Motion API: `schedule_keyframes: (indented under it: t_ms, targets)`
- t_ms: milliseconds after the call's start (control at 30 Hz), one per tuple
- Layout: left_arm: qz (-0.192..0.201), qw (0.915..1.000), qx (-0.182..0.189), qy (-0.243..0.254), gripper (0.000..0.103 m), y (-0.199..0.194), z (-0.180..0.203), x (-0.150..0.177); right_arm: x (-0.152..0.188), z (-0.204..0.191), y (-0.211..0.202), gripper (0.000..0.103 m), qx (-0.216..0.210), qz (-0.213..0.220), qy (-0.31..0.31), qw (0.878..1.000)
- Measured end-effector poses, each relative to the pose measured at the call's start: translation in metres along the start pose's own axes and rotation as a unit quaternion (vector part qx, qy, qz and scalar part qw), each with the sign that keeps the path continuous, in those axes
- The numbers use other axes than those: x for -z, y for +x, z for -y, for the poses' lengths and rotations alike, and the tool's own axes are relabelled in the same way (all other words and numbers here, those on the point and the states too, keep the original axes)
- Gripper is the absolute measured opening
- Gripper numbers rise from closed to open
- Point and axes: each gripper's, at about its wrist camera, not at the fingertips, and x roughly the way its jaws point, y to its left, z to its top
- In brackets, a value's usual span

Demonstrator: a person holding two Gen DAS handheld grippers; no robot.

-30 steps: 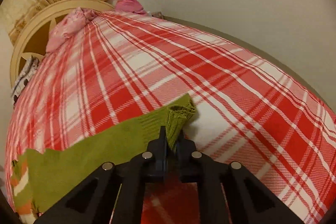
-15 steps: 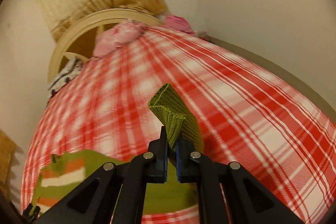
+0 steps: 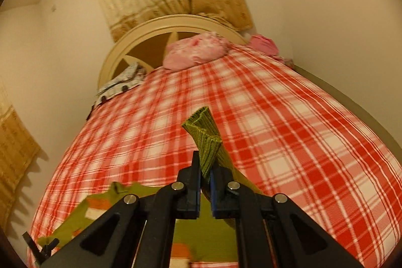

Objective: Fold small clothes
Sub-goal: 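Lift the held sleeve with the right tool and carry it across the sweater body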

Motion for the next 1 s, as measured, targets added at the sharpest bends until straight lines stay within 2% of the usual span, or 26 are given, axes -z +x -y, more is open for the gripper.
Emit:
schedule_keyframes:
  t_ms: [300,567,767,900,1000]
  targets:
    - [0.007,0.9995,0.007,-0.029,0.103,-0.009,-0.028,0.005,-0.02,-0.106,-0.008,0.005,-0.053,0.013,-0.058,0.997]
    - [0.01,0.9987,0.004,-0.05,0.103,-0.013,-0.055,0.011,-0.008,-0.202,0.002,0.005,-0.113,0.003,-0.101,0.988]
    - [0.005,0.9975,0.003,-0.07,0.103,-0.014,-0.073,0.017,0.038,-0.263,0.039,0.005,-0.153,-0.035,-0.12,0.98]
    - [0.005,0.9973,0.001,-0.074,0.103,-0.015,-0.079,0.021,0.092,-0.29,0.075,0.005,-0.17,-0.068,-0.119,0.976]
    - [0.002,0.9975,-0.005,-0.071,0.103,-0.016,-0.084,0.024,0.145,-0.303,0.109,0.005,-0.175,-0.117,-0.111,0.971]
